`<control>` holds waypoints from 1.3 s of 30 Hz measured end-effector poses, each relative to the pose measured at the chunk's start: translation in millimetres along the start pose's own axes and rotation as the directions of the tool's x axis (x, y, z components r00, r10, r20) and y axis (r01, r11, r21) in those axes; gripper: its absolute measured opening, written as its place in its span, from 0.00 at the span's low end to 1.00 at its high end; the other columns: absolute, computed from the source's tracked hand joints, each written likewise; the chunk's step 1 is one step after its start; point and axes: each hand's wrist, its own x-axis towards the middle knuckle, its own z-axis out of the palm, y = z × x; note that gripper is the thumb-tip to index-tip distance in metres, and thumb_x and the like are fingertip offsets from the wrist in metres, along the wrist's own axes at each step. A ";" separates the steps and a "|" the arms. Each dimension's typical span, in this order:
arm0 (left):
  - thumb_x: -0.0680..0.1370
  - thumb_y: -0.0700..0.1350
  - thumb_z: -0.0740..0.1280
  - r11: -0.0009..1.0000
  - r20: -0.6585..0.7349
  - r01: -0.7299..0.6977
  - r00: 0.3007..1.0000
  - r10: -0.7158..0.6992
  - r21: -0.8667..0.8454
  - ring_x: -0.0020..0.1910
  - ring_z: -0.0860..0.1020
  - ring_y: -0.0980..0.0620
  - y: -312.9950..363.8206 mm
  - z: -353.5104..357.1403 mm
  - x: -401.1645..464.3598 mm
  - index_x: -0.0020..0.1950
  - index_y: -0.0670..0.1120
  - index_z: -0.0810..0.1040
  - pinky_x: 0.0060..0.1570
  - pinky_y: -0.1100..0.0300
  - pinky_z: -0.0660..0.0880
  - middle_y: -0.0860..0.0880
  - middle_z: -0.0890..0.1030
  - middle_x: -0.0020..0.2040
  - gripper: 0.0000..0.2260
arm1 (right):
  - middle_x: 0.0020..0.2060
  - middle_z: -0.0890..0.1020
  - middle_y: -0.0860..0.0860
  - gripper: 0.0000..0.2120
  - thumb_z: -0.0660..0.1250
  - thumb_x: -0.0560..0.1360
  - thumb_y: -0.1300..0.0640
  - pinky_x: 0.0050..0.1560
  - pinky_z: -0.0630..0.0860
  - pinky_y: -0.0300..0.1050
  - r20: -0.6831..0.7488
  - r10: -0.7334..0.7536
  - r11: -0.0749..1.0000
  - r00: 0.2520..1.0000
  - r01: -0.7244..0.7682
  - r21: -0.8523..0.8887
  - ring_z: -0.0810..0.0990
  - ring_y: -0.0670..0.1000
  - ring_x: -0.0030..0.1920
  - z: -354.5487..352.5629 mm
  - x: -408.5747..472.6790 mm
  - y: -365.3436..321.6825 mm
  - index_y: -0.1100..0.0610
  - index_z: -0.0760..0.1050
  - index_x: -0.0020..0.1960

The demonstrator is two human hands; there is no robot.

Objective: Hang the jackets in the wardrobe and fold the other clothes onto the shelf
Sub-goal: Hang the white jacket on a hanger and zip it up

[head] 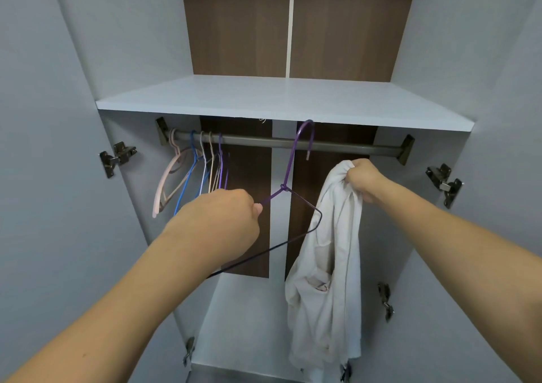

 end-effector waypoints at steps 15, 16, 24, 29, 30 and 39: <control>0.83 0.55 0.57 0.902 -0.085 -0.056 0.996 0.021 -0.429 0.28 0.69 0.56 -13.5 134.0 96.4 0.32 0.51 0.65 0.27 0.60 0.59 0.53 0.70 0.27 0.20 | 0.51 0.80 0.57 0.13 0.59 0.80 0.66 0.48 0.76 0.43 0.093 -0.403 0.890 0.910 0.414 -0.192 0.79 0.53 0.47 19.9 -68.4 -12.2 0.64 0.77 0.61; 0.83 0.55 0.58 0.876 -0.120 -0.074 0.993 0.018 -0.476 0.27 0.68 0.56 -17.9 143.7 98.6 0.30 0.52 0.65 0.27 0.59 0.58 0.54 0.69 0.25 0.21 | 0.50 0.79 0.56 0.13 0.58 0.80 0.65 0.44 0.74 0.40 0.131 -0.468 0.828 0.874 0.485 -0.281 0.78 0.51 0.45 21.5 -73.9 -6.4 0.63 0.76 0.62; 0.78 0.63 0.55 0.636 -0.381 -0.297 0.924 0.005 -0.712 0.26 0.62 0.57 -8.4 175.8 93.9 0.30 0.55 0.63 0.27 0.63 0.59 0.56 0.65 0.25 0.19 | 0.68 0.73 0.56 0.21 0.57 0.77 0.69 0.78 0.46 0.53 0.357 -0.678 0.391 0.642 0.727 -0.564 0.59 0.56 0.77 12.2 -58.5 5.7 0.63 0.70 0.70; 0.79 0.61 0.56 0.564 -0.427 -0.374 0.903 0.040 -0.736 0.26 0.63 0.58 -10.0 157.7 88.8 0.30 0.58 0.64 0.28 0.66 0.62 0.57 0.65 0.25 0.18 | 0.56 0.74 0.54 0.11 0.60 0.79 0.58 0.72 0.60 0.53 0.450 -0.717 0.248 0.532 0.798 -0.549 0.73 0.56 0.58 11.1 -46.2 -19.7 0.58 0.71 0.60; 0.79 0.61 0.56 0.564 -0.426 -0.382 0.903 0.060 -0.732 0.26 0.64 0.58 -11.5 153.3 88.4 0.30 0.58 0.65 0.28 0.66 0.61 0.57 0.65 0.25 0.18 | 0.51 0.72 0.53 0.09 0.60 0.79 0.55 0.63 0.67 0.52 0.461 -0.712 0.238 0.530 0.800 -0.551 0.72 0.56 0.52 11.2 -45.1 -24.9 0.56 0.69 0.57; 0.72 0.45 0.69 0.914 -0.703 -0.043 0.653 -0.281 -0.405 0.54 0.71 0.41 -13.7 168.7 63.9 0.59 0.42 0.73 0.55 0.47 0.67 0.42 0.73 0.57 0.18 | 0.50 0.75 0.55 0.08 0.60 0.79 0.61 0.40 0.63 0.47 0.343 -0.670 0.399 0.659 0.709 -0.581 0.70 0.53 0.42 24.0 -33.9 -28.1 0.56 0.66 0.58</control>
